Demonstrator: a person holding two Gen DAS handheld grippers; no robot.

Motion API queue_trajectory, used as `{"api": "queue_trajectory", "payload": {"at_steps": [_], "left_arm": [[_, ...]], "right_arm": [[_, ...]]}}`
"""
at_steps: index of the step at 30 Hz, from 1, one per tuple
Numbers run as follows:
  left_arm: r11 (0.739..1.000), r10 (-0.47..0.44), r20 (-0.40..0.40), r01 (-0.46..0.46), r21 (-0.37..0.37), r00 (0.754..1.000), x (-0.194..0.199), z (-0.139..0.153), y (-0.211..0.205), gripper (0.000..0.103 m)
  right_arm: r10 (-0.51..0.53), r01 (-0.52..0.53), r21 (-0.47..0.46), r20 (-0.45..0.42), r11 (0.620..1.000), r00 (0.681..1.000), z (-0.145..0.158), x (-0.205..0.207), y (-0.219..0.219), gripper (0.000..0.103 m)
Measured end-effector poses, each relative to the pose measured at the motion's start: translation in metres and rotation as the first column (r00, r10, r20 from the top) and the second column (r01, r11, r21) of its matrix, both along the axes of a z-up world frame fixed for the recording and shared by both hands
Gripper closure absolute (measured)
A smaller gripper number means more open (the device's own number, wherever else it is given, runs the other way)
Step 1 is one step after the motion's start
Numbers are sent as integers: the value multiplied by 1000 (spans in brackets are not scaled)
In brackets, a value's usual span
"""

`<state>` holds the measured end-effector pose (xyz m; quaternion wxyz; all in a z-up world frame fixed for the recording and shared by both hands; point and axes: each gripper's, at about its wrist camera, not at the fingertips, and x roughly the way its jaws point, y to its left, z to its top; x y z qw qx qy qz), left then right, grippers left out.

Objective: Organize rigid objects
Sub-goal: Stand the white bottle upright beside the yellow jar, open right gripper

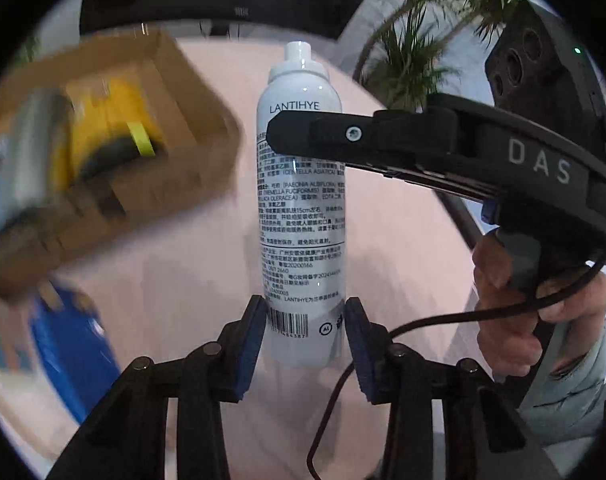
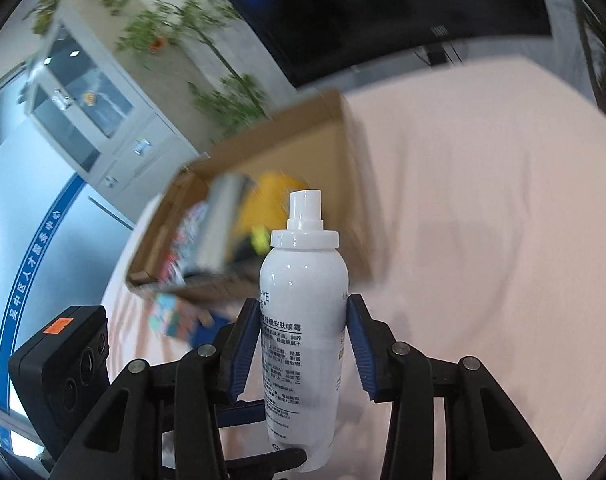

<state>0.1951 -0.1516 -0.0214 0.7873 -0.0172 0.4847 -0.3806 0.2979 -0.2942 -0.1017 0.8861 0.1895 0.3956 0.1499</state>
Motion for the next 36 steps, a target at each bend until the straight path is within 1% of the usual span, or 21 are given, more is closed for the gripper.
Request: {"api": "queue_trajectory", "payload": {"at_steps": [3, 6, 7, 8, 9, 10, 12, 16, 19, 21, 22, 23, 24, 25, 26, 27, 28, 30, 31, 33, 36], "left_arm": [[999, 44, 53, -43, -16, 998, 25, 24, 8, 65], [996, 87, 72, -85, -34, 994, 53, 39, 16, 69], [994, 100, 72, -97, -40, 992, 61, 42, 16, 92], [994, 105, 74, -102, -45, 992, 71, 45, 16, 100], [994, 102, 62, -98, -56, 993, 81, 44, 16, 100], [994, 93, 43, -90, -56, 995, 94, 41, 15, 100], [991, 131, 1, -131, -38, 991, 109, 29, 20, 100], [985, 163, -49, -165, -56, 985, 118, 17, 41, 100], [980, 186, -55, -190, -64, 981, 115, 14, 49, 99], [973, 220, -36, -222, -58, 975, 103, 15, 61, 93], [968, 248, -10, -248, -47, 969, 93, 18, 71, 81], [961, 274, 21, -273, -39, 961, 92, 21, 82, 66], [954, 298, 47, -296, -38, 954, 90, 22, 90, 59], [942, 335, 89, -333, -41, 938, 76, 30, 105, 43], [932, 361, 118, -359, -40, 925, 70, 36, 111, 26], [913, 408, 164, -407, -40, 898, 58, 45, 125, 20], [889, 454, 214, -455, -46, 865, 44, 55, 142, 19], [866, 489, 274, -498, -41, 828, 22, 72, 167, 19], [857, 501, 288, -513, -37, 816, 11, 79, 182, 19], [841, 521, 290, -541, -17, 802, -9, 87, 208, 19], [815, 532, 286, -573, 80, 797, -40, 95, 246, 19]], "right_arm": [[28, -27, -7, 67, 1000, 997, 31, 24, 4, 62], [62, -57, -41, 122, 998, 991, 62, 53, 11, 62], [69, -62, -56, 132, 997, 989, 68, 62, 14, 62], [72, -59, -93, 140, 994, 988, 73, 74, 18, 62], [66, -46, -136, 143, 990, 987, 79, 82, 19, 62], [69, -49, -146, 135, 988, 988, 79, 92, 19, 61], [59, -42, -163, 101, 986, 993, 75, 113, 16, 61], [64, -77, -208, -70, 975, 996, 33, 153, 14, 61], [68, -90, -207, -114, 974, 991, 6, 167, 19, 61], [68, -93, -237, -112, 967, 991, 4, 166, 22, 58], [71, -99, -257, -116, 961, 991, 4, 166, 25, 57], [72, -104, -275, -123, 956, 990, 2, 165, 26, 48], [86, -116, -272, -118, 955, 989, 4, 160, 28, 23], [91, -114, -263, -98, 958, 991, 7, 151, 28, 11], [88, -102, -260, -66, 960, 994, 11, 143, 33, 0], [81, -83, -264, -18, 961, 997, 17, 129, 36, 1], [83, -74, -266, 23, 961, 996, 26, 110, 38, 1], [86, -66, -245, 75, 967, 993, 39, 65, 41, 0], [111, -88, -236, 86, 968, 990, 42, 47, 45, 0], [167, -139, -239, 103, 961, 981, 44, 2, 60, 0], [226, -194, -259, 99, 946, 969, 33, -59, 99, 0]]}}
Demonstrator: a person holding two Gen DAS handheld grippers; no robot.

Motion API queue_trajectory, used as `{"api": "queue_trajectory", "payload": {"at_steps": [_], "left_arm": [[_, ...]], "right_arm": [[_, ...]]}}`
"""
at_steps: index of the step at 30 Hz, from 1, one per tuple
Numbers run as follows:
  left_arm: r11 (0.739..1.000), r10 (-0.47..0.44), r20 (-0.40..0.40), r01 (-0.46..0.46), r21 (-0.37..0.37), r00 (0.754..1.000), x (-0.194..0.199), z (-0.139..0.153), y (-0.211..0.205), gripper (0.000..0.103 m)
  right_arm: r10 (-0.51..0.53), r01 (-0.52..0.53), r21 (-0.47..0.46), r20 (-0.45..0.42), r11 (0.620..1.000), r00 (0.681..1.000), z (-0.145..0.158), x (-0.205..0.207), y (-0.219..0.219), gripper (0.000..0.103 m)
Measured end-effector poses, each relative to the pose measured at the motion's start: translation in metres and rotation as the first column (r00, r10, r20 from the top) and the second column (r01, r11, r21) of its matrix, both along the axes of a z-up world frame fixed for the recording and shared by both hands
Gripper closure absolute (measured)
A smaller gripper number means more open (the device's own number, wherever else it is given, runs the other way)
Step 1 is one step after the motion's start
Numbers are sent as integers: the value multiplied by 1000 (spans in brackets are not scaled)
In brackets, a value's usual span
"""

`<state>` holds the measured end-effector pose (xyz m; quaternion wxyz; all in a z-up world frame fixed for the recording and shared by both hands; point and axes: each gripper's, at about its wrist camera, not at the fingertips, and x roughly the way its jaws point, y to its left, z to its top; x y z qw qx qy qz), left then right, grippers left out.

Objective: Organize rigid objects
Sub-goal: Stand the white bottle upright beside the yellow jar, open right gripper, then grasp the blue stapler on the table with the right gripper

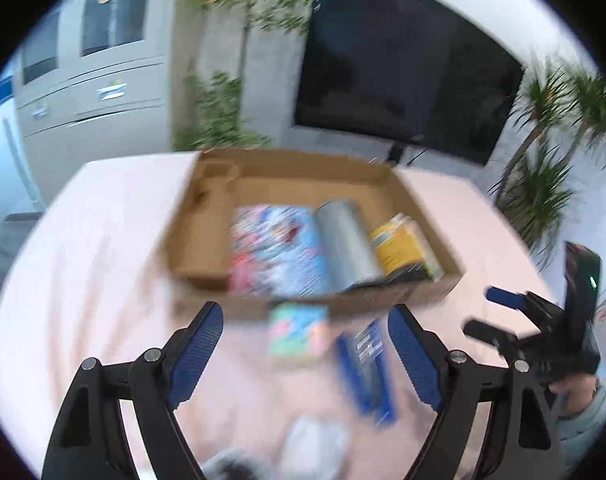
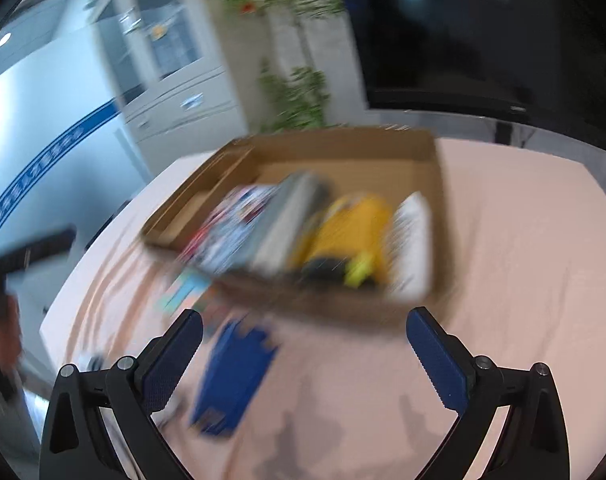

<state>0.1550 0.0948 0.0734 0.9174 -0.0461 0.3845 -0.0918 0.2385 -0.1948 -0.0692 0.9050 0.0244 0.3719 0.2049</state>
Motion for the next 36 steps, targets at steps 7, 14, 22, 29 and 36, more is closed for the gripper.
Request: {"api": "queue_trajectory", "payload": {"at_steps": [7, 14, 22, 29, 36], "left_arm": [[999, 29, -21, -28, 26, 999, -45, -7, 17, 19], [985, -60, -98, 43, -168, 993, -45, -63, -13, 19], [931, -234, -191, 164, -327, 953, -21, -96, -59, 19], [918, -271, -236, 177, -354, 933, 12, -125, -102, 19], [921, -274, -283, 165, -354, 919, 47, -153, -125, 19]], "right_arm": [[15, -19, -74, -49, 997, 999, -57, -52, 86, 3], [-25, -5, -187, -162, 982, 986, -103, -37, 104, 57], [72, 102, 414, -384, 905, 920, -85, -57, -9, 71], [-230, 350, 323, -354, 879, 906, -50, -101, -114, 14], [-127, 117, -107, -96, 987, 987, 1, -125, -57, 34]]}}
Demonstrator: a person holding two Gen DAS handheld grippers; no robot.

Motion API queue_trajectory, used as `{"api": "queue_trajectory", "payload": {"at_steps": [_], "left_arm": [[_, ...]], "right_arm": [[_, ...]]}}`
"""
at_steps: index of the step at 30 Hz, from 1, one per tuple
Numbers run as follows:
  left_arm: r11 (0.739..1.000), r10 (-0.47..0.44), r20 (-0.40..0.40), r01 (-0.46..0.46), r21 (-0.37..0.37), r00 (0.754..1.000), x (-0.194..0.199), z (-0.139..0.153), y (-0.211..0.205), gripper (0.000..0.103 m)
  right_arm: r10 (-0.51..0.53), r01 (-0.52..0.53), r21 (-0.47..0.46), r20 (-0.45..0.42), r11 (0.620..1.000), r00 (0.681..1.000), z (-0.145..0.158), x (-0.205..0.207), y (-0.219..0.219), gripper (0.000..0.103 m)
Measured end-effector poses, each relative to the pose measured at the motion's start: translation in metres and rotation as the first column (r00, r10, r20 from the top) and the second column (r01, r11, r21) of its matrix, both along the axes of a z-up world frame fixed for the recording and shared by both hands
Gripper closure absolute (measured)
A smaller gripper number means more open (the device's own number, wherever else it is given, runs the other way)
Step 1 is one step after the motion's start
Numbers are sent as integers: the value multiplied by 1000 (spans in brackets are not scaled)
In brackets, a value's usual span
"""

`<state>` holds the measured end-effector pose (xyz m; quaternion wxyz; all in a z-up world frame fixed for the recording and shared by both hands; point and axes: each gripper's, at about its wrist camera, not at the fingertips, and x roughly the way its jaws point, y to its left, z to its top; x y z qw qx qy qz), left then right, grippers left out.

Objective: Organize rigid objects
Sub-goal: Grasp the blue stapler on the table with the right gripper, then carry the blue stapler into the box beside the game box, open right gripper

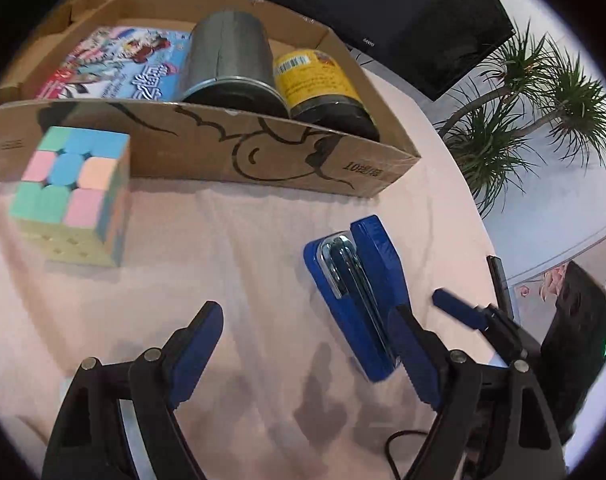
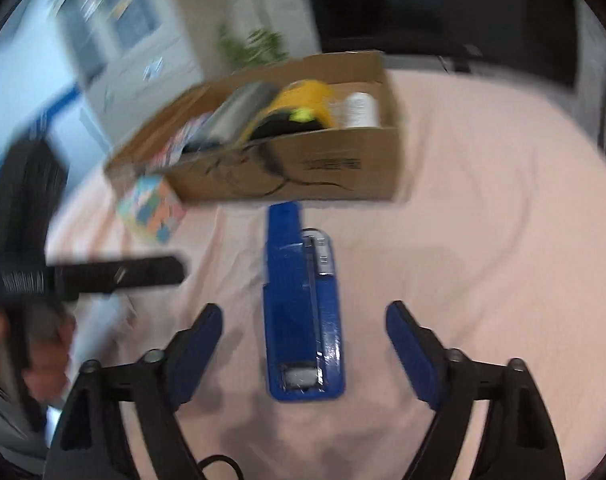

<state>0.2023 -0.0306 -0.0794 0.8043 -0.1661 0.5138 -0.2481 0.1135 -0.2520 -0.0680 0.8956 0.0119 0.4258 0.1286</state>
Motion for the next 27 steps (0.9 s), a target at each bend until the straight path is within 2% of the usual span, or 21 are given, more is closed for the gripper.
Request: {"api": "queue_trajectory", "payload": {"at_steps": [1, 3, 4, 5, 8, 9, 10, 12, 13, 14, 17, 20, 21, 24, 27], "left_arm": [[1000, -2, -4, 2, -9, 1000, 2, -2, -1, 19], [1000, -4, -12, 4, -13, 1000, 3, -5, -2, 19], [1000, -10, -17, 9, -17, 1000, 3, -7, -2, 20], [1000, -13, -24, 12, -22, 1000, 3, -8, -2, 20], [997, -31, -62, 27, -67, 998, 4, -15, 0, 22], [995, -38, -76, 31, -94, 996, 4, -17, 1, 23], [993, -46, -83, 36, -114, 996, 3, -18, 2, 28], [986, -71, -92, 56, -156, 993, 2, -21, 3, 42], [982, -93, -99, 74, -176, 991, 0, -23, 3, 53], [984, -86, -96, 69, -167, 992, -2, -22, 4, 54], [989, -47, -65, 37, -143, 997, -9, -11, 15, 55], [995, 0, 15, 1, -101, 1000, -15, 25, 32, 56], [996, 17, 48, -12, -93, 999, -15, 40, 38, 56], [995, 63, 153, -51, -82, 986, -5, 91, 66, 56], [996, 79, 211, -68, -62, 974, 17, 127, 90, 56]], "right_arm": [[14, -15, -31, -9, 999, 1000, -4, -1, 6, 40], [40, -43, -49, -51, 998, 998, -15, 5, 18, 71], [31, -35, -77, -52, 996, 998, -16, 5, 21, 78], [25, -29, -70, -49, 997, 999, -12, 1, 18, 80], [15, -5, 88, -110, 996, 994, -11, 3, 4, 80], [19, 4, 167, -141, 986, 990, -11, 1, -3, 80], [34, 18, 272, -184, 962, 982, -13, 0, -11, 80], [73, 44, 428, -253, 903, 965, -15, -6, -23, 80], [92, 52, 476, -273, 878, 958, -18, -10, -24, 80], [107, 54, 506, -285, 861, 953, -19, -14, -24, 80], [136, 47, 532, -299, 845, 945, -15, -24, -18, 80], [161, -7, 526, -247, 850, 955, 7, -23, -9, 80], [175, -42, 524, -207, 850, 963, 20, -10, 0, 80], [204, -129, 521, -90, 844, 975, 71, -7, 14, 80], [225, -201, 504, 14, 840, 974, 116, 4, 32, 79]]}}
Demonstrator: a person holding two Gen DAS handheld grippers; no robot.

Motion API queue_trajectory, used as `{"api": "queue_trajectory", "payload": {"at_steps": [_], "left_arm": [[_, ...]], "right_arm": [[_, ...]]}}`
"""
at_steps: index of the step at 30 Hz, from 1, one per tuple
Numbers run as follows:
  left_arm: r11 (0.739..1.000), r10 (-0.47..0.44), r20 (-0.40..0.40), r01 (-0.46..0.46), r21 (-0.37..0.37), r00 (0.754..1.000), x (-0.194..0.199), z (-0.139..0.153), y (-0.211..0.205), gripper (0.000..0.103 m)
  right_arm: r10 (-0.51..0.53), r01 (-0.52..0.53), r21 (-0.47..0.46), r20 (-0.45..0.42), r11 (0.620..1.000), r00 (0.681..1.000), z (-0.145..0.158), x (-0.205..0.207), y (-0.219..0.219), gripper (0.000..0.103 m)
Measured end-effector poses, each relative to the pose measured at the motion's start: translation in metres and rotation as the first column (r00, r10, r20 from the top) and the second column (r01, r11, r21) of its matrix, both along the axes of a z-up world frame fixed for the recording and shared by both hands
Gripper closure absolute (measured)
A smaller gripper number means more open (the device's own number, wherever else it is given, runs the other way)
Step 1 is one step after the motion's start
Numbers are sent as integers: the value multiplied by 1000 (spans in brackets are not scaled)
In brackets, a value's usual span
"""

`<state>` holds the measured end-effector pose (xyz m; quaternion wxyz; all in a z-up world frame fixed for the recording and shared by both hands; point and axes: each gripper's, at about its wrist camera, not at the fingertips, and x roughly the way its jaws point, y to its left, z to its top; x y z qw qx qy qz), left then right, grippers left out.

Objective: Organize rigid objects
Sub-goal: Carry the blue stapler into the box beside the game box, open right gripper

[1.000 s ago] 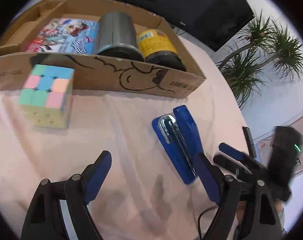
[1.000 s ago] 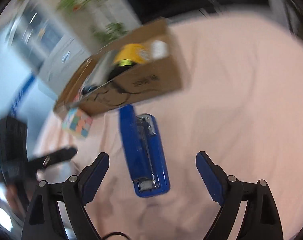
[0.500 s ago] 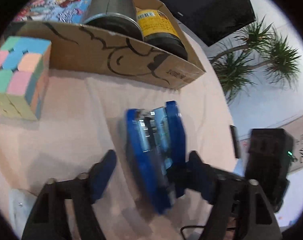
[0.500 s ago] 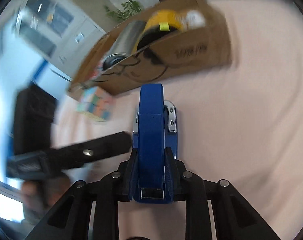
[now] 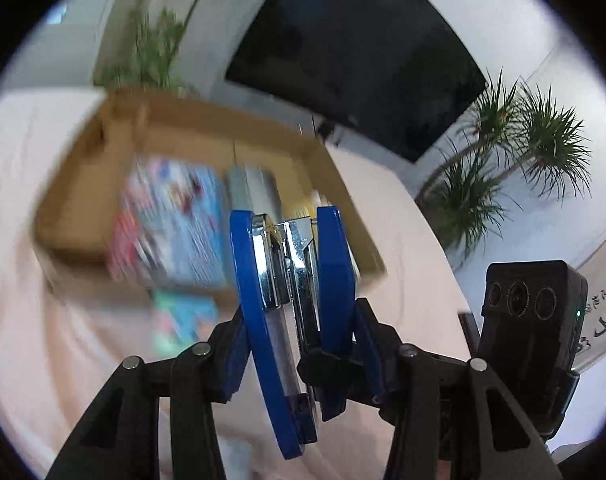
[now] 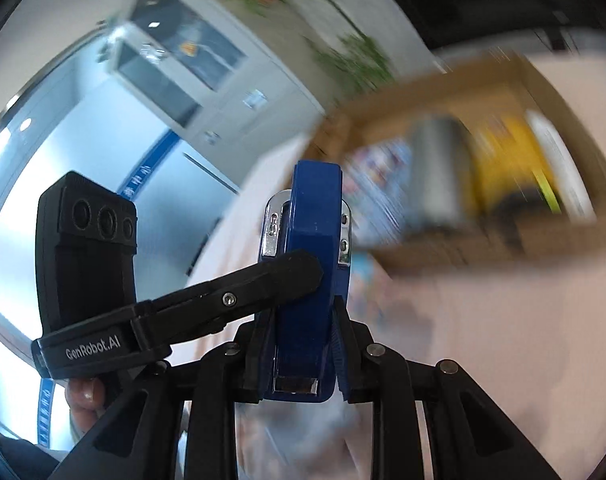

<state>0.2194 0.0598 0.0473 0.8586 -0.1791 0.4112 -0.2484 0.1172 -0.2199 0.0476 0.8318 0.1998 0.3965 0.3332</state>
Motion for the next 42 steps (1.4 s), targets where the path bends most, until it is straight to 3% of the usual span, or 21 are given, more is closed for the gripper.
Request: {"api": "queue_trajectory", "payload": {"at_steps": [4, 7, 12, 16, 20, 23, 32, 37, 38, 39, 40, 41, 42], "left_arm": [[999, 8, 4, -9, 32, 1000, 46, 19, 32, 56], [1000, 12, -49, -11, 4, 999, 79, 7, 52, 56], [1000, 10, -159, -15, -26, 987, 125, -39, 64, 56], [999, -8, -229, -4, -52, 973, 147, -76, 70, 56], [999, -13, -265, 5, -32, 964, 157, -88, 67, 53], [998, 42, -224, -29, 62, 974, 154, -81, 66, 48], [984, 121, -50, -113, 136, 991, 111, -42, 88, 48], [946, 196, 130, -223, 237, 972, 63, -17, 100, 47], [933, 207, 161, -244, 265, 965, 53, -13, 100, 43], [919, 217, 190, -266, 290, 957, 42, -8, 101, 39], [909, 228, 212, -286, 304, 950, 34, -5, 103, 26], [891, 250, 252, -324, 319, 935, 22, 0, 103, 17], [878, 262, 290, -352, 324, 920, 14, 5, 103, 17]], "right_arm": [[2, -3, 7, 26, 1000, 1000, 25, 36, 31, 79], [-9, 10, -21, 6, 1000, 1000, 26, 64, 50, 79], [-40, 32, -80, -104, 996, 994, -22, 164, 125, 78], [-67, 50, -107, -159, 993, 985, -58, 200, 150, 78], [-108, 83, -141, -180, 987, 978, -75, 222, 159, 78], [-140, 105, -174, -203, 979, 969, -85, 227, 164, 78], [-198, 150, -257, -175, 955, 964, -93, 237, 195, 77], [-204, 153, -317, -133, 936, 970, -89, 230, 204, 72], [-207, 161, -325, -111, 932, 972, -86, 226, 204, 70], [-198, 159, -328, -91, 931, 976, -80, 221, 202, 65], [-189, 159, -331, -61, 930, 980, -72, 214, 199, 46], [-190, 179, -337, 0, 924, 982, -61, 201, 193, 17], [-197, 208, -343, 67, 916, 978, -50, 188, 187, 0]]}}
